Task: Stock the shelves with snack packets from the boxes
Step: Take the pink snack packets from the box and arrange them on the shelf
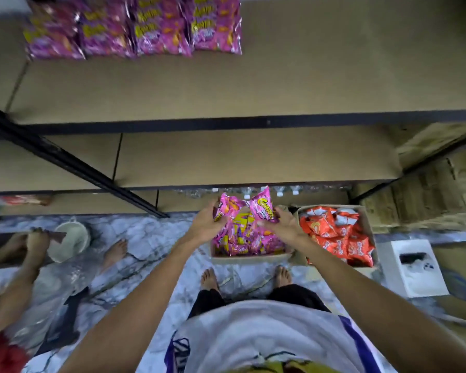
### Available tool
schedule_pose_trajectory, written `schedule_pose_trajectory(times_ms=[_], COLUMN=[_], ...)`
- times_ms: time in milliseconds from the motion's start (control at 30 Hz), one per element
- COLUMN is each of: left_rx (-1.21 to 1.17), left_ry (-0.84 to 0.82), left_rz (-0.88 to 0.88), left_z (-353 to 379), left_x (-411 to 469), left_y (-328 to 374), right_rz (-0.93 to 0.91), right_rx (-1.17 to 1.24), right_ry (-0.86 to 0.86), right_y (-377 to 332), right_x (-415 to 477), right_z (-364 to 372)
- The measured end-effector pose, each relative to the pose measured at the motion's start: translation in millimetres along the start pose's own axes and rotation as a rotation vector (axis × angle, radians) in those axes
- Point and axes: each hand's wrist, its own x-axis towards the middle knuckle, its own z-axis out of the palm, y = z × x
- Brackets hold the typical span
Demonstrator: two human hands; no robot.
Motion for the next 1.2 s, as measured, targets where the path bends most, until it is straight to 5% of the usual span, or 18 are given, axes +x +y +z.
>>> schedule_pose_trajectory(times_ms=[733, 1200], left_rx=[0.127, 0.251], left_ry=[0.224, 0.221], left_rz=[0.394, 0.435], left_z=[-156.5, -326.7], left_x=[-10.2, 41.1], left_y=[162.3, 146.6], right_rz=[-0.614, -0.749], right_rx=[0.01, -0.078], right_ry=[-0.058, 0.045], right_y=[-172.0, -325.1], right_x=[-5.9, 47.5], right_z=[-139.3, -85.2])
